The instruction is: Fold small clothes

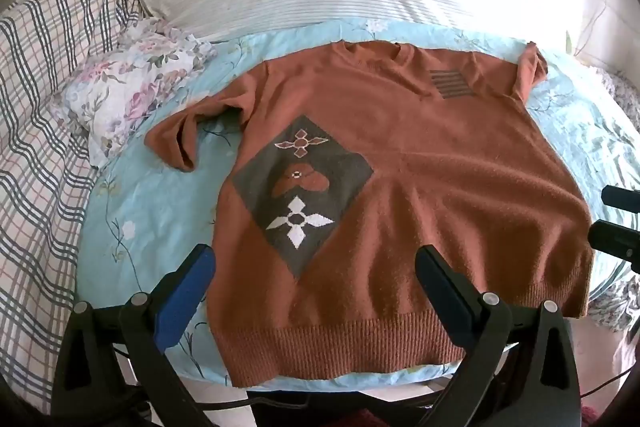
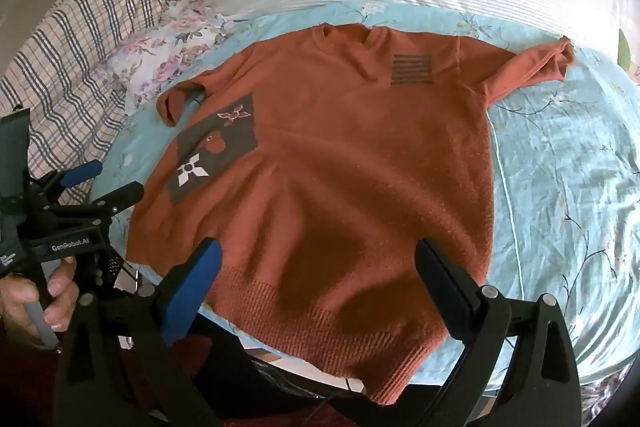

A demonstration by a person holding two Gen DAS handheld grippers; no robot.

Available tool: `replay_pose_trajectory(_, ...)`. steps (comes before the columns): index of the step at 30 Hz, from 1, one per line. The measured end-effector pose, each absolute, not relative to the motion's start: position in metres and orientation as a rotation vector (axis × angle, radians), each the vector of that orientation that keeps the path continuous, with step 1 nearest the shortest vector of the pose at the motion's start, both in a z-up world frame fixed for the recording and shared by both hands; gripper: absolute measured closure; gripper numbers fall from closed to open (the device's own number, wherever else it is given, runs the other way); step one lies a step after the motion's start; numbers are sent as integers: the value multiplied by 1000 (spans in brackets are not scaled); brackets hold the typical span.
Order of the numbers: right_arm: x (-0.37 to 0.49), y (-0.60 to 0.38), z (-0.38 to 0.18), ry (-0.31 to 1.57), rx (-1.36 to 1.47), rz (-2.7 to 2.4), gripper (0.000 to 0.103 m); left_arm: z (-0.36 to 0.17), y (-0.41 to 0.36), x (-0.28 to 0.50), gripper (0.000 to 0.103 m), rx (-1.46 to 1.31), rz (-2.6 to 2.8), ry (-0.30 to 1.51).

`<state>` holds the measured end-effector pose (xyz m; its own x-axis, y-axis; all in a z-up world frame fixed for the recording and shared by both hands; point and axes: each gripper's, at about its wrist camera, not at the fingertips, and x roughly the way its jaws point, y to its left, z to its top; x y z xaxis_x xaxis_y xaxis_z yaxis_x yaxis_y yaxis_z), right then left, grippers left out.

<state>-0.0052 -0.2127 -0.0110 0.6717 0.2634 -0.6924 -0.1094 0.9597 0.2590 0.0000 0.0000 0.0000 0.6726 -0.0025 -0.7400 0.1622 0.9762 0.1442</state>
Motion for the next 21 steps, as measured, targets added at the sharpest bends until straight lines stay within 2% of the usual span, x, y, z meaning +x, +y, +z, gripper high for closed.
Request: replay_pose_trajectory(21,-6,-206,-11,809,200,226,6,1,5,1,3,197,-91,815)
